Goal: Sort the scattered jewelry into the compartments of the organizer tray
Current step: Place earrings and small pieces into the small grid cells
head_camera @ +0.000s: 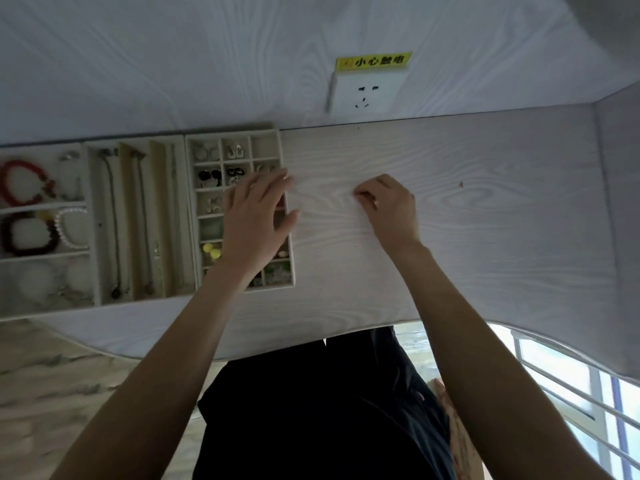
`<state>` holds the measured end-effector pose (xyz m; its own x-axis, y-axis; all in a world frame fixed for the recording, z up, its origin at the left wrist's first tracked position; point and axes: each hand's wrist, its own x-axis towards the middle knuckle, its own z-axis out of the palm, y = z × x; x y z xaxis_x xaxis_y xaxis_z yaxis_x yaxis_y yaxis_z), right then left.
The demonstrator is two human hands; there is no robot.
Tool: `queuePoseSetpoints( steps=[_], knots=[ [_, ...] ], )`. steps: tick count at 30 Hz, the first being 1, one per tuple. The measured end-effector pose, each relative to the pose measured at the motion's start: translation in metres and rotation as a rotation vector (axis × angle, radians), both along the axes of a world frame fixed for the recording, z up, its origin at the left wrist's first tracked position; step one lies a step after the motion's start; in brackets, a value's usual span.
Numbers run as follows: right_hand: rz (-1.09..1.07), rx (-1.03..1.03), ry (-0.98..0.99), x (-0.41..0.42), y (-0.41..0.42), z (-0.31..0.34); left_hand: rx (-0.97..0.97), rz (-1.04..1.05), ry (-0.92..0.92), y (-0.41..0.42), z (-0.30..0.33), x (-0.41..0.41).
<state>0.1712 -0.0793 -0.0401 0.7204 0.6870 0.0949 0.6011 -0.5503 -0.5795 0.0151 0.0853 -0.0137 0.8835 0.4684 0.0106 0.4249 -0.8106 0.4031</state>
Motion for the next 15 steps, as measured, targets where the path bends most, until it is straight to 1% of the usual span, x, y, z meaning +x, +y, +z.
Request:
queuePoseSetpoints(
  steps=[2,6,9,12,15],
  knots=[
    [0.037,0.008,-0.032,-0.006,0.007,0.001,-0.018,0.053,-0.042,0.005,0.003,-0.009],
    [0.115,-0.023,-0.125,-0.024,0.023,0.003,-0.066,0.239,-0.099,0.024,0.011,-0.037],
    [0.065,-0.049,-0.033,-0.027,0.027,0.003,-0.107,0.366,-0.086,0.04,0.015,-0.06],
    [0.129,-0.076,0.071,-0.031,0.037,0.004,-0.17,0.473,-0.057,0.051,0.017,-0.074],
    [0.156,-0.018,0.09,-0.036,0.053,0.004,-0.197,0.484,-0.008,0.058,0.014,-0.078]
  ],
)
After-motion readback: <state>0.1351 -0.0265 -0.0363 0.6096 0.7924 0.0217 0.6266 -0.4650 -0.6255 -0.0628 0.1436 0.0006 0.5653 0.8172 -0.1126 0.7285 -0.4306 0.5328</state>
